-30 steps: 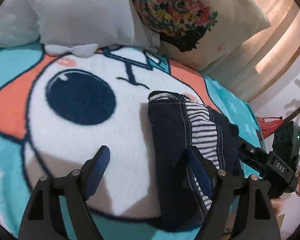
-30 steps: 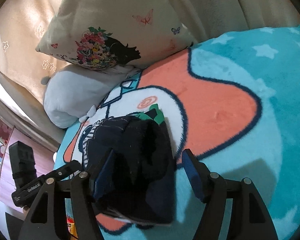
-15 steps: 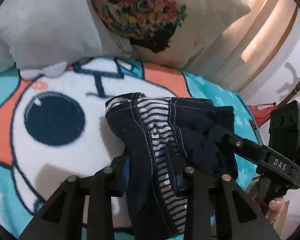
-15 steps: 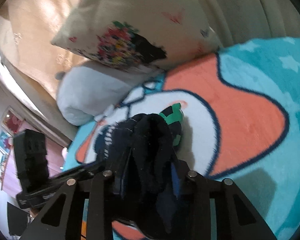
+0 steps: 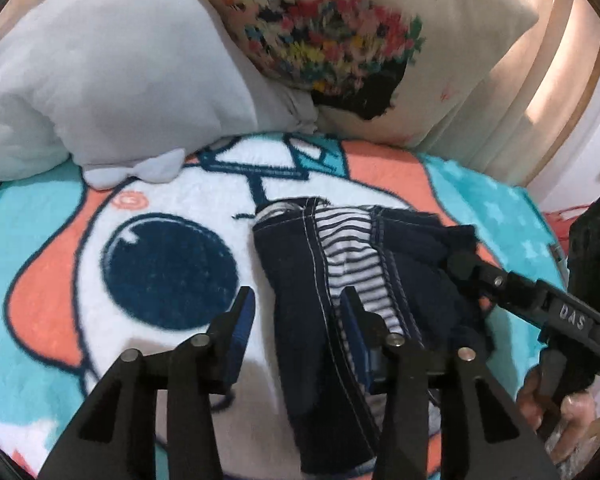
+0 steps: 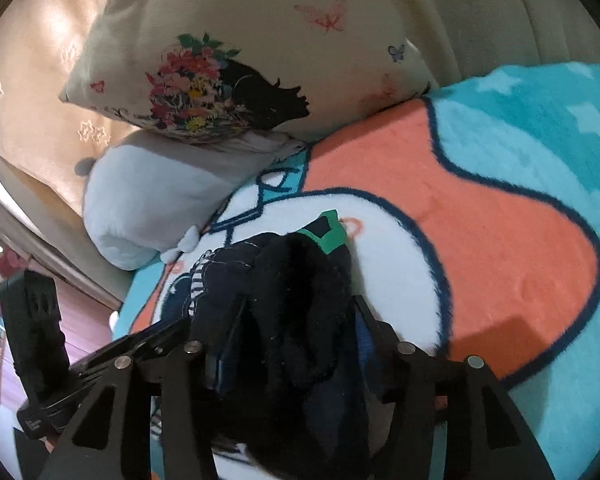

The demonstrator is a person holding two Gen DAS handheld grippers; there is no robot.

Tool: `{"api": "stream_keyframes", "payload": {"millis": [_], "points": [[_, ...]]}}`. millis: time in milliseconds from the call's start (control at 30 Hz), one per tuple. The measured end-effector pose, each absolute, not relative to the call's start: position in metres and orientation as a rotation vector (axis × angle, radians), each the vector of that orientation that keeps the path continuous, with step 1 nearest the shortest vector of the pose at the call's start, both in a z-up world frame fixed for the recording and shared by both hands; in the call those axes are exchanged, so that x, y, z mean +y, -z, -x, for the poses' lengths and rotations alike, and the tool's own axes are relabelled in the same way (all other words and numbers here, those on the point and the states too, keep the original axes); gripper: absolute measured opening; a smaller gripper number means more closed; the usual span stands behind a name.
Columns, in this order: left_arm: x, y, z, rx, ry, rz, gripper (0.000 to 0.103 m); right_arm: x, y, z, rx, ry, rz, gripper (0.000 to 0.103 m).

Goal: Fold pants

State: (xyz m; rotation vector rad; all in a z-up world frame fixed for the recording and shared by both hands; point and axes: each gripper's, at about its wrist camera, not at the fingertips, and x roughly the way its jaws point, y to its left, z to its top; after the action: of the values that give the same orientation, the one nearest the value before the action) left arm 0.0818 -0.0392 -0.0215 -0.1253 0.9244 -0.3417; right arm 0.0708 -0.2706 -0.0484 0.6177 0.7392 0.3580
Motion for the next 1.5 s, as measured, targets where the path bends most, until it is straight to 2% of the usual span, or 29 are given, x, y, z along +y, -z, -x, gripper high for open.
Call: {"api": "stream_keyframes", "payload": {"millis": [100, 300, 433, 500, 600, 700, 833, 1067, 1500], "points": [[-0.027, 0.010, -0.065, 0.885, 0.315, 0.134, 0.052, -0.284, 0.027, -0.049, 0.653, -0.347, -0.620, 0.056], [-0.031, 0.016, -0.037, 0.887, 0.346, 0.138, 0.052, -0.282, -0.007, -0.020, 0.534, -0.514, -0.702, 0.056], [-0.046, 0.041, -0.039, 0.943, 0.327, 0.095, 0.052, -0.262, 0.016, -0.027, 0.617, -0.595, -0.764, 0.057], [-0.048, 0.047, -0.040, 0.950, 0.319, 0.092, 0.059, -0.259, 0.035, -0.032, 0.666, -0.532, -0.770, 0.057], [-0.043, 0.043, -0.040, 0.947, 0.316, 0.116, 0.061, -0.266, 0.059, -0.037, 0.701, -0.473, -0.837, 0.057], [-0.034, 0.034, -0.035, 0.927, 0.300, 0.143, 0.064, -0.273, 0.056, -0.032, 0.675, -0.491, -0.884, 0.057], [-0.020, 0.019, -0.020, 0.864, 0.205, 0.130, 0.072, -0.273, 0.038, -0.015, 0.617, -0.448, -0.811, 0.063], [-0.018, -0.008, 0.011, 0.694, 0.036, -0.030, 0.081, -0.264, 0.039, 0.006, 0.621, -0.322, -0.703, 0.064], [-0.012, -0.021, 0.036, 0.649, 0.043, -0.066, 0.083, -0.243, 0.028, 0.034, 0.642, -0.148, -0.461, 0.066]]}}
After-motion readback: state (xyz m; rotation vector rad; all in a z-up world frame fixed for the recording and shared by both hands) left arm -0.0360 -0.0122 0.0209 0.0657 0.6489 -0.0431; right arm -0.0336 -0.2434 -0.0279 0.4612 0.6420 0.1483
